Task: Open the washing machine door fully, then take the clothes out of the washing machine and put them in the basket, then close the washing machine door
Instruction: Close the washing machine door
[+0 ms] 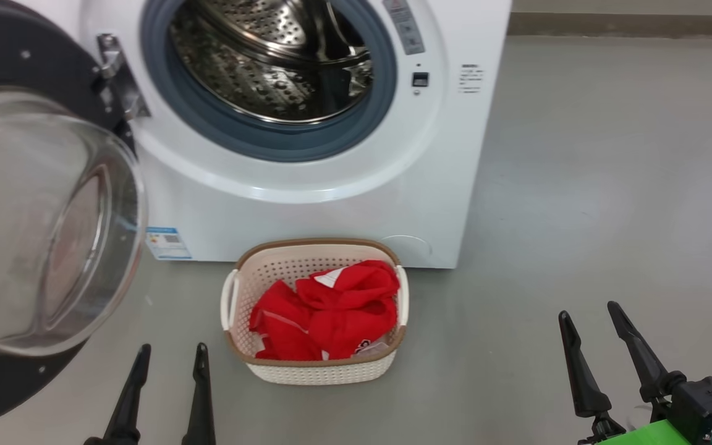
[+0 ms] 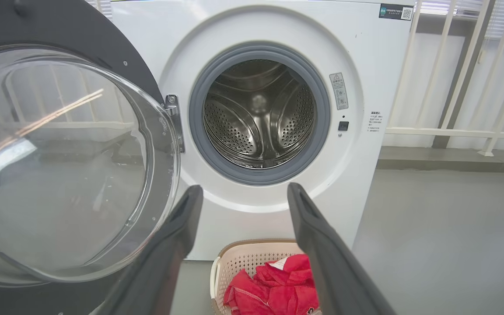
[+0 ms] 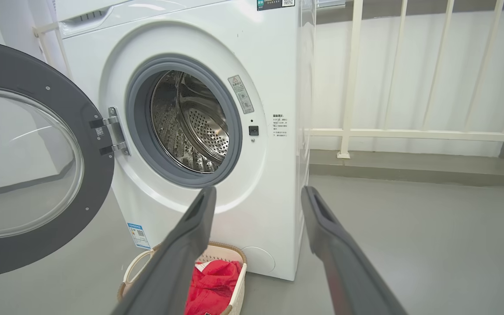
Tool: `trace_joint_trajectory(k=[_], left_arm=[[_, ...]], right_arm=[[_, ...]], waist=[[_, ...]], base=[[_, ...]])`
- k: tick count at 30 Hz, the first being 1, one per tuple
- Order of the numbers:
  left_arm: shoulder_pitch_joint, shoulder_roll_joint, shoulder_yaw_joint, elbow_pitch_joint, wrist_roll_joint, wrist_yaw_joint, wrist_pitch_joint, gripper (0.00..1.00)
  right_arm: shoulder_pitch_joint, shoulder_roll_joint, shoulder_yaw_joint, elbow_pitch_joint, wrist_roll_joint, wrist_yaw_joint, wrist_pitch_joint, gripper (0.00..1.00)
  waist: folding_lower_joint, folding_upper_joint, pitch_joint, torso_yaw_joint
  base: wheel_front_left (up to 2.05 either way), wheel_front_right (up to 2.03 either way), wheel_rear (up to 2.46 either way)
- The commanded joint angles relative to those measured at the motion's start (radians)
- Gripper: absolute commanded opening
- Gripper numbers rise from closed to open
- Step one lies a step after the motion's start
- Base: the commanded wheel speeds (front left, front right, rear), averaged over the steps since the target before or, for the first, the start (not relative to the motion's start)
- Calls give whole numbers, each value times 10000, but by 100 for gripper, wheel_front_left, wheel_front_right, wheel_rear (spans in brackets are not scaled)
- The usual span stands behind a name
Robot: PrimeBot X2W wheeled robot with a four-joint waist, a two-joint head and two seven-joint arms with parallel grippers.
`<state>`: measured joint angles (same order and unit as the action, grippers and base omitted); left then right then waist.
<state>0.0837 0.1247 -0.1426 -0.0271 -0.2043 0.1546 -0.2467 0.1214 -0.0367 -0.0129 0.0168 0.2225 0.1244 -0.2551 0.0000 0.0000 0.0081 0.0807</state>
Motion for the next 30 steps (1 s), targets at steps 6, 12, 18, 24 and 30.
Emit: trace_joint_trajectory(k=[6, 12, 18, 24, 30], left_arm=[[-132, 189, 315, -509, 169, 229, 8, 100], [-105, 253, 336, -723, 238, 369, 55, 100], [-61, 320, 336, -877, 321, 495, 99, 100], [-30, 336, 280, -990, 358, 578, 167, 100], [-7, 375, 285, -1075, 332, 629, 190, 100]], right_arm=[[-366, -135, 294, -347, -86, 63, 47, 100], [-347, -135, 358, -350, -10, 63, 43, 100], [-363, -135, 490, -367, 12, 63, 27, 100], [-349, -135, 584, -384, 6, 63, 18, 100], [-351, -135, 684, -432, -40, 63, 39, 100]], waist=[[0, 0, -62, 1099], [0, 0, -55, 1792], [0, 0, -99, 2347], [0, 0, -157, 2855], [0, 0, -151, 3315]], base=[[0, 0, 0], [0, 0, 0], [0, 0, 0], [0, 0, 0], [0, 0, 0]])
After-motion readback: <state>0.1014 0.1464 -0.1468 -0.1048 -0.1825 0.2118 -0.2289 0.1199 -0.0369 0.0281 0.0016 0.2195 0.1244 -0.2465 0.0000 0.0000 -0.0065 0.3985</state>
